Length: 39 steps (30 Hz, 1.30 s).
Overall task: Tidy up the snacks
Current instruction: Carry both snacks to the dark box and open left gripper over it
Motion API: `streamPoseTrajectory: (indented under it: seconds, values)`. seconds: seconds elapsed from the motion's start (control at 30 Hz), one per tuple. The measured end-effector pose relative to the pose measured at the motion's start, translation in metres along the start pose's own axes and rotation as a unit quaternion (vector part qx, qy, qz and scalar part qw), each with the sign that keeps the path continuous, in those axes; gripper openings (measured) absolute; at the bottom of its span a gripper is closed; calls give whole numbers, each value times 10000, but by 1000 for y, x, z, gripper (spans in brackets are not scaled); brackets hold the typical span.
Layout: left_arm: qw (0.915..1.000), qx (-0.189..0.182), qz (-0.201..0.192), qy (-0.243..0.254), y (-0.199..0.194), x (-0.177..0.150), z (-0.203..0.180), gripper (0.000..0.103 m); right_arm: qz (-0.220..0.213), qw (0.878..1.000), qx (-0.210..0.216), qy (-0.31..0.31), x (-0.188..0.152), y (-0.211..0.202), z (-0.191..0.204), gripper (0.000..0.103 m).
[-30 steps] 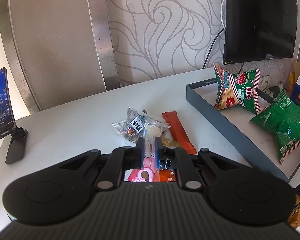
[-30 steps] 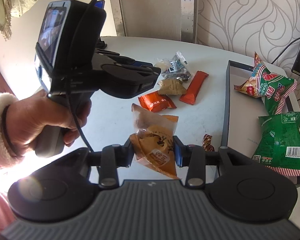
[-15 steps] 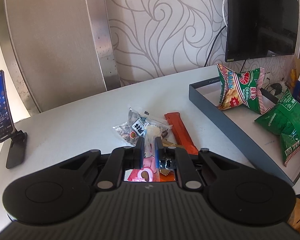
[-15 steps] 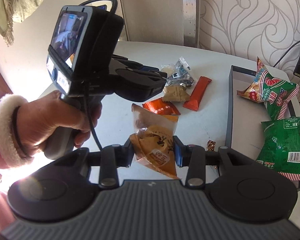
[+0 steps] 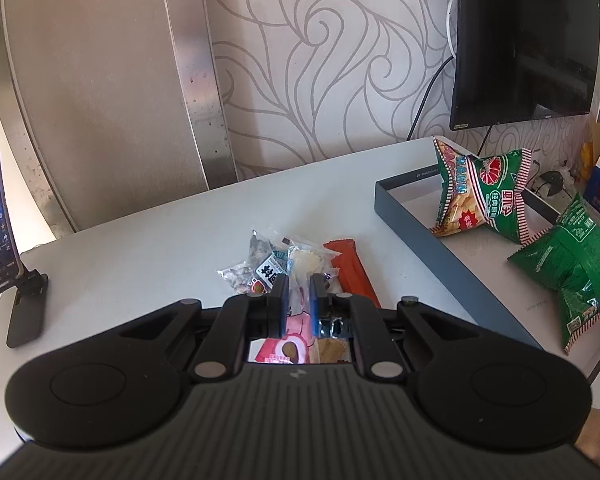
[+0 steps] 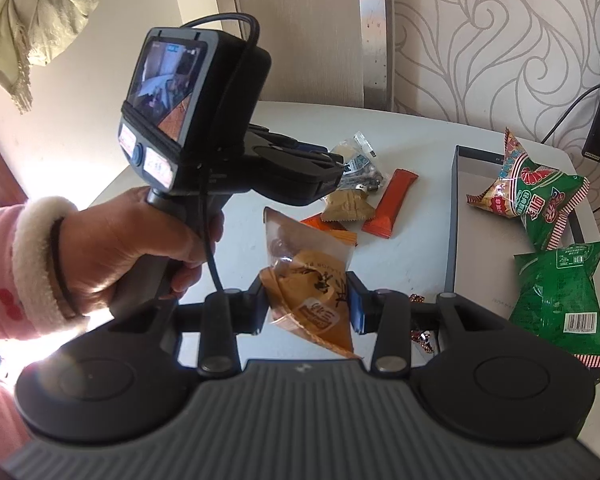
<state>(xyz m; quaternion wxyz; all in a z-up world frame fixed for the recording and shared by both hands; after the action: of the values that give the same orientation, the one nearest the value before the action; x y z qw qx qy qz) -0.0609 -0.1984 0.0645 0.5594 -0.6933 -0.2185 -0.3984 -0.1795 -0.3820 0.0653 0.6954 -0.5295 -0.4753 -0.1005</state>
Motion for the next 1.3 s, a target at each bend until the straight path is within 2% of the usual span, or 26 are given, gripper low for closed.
streamPoseTrajectory:
  seconds: [0.93,1.3]
  values:
    - [9999,-95,-32,59,3,18,-22,13,-230,9993,32,281,-7,-19,-12,42]
    - [9996,-175,-161,158,5,37,-38,13,-333,9989,-31,334,-5,-28,-23,42]
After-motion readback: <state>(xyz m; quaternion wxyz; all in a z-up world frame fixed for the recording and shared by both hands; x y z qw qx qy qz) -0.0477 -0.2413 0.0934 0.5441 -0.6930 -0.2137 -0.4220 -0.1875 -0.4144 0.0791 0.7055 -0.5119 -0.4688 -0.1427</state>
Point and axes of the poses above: each gripper's, at about its wrist camera, not at the fingertips, and y roughly the way its jaws point, z to its left, x to its top, the point moved 3 cm from there along y, roughly the way its jaws point, and after that the axes turned 12 degrees about -y, right-handed, at the moved point
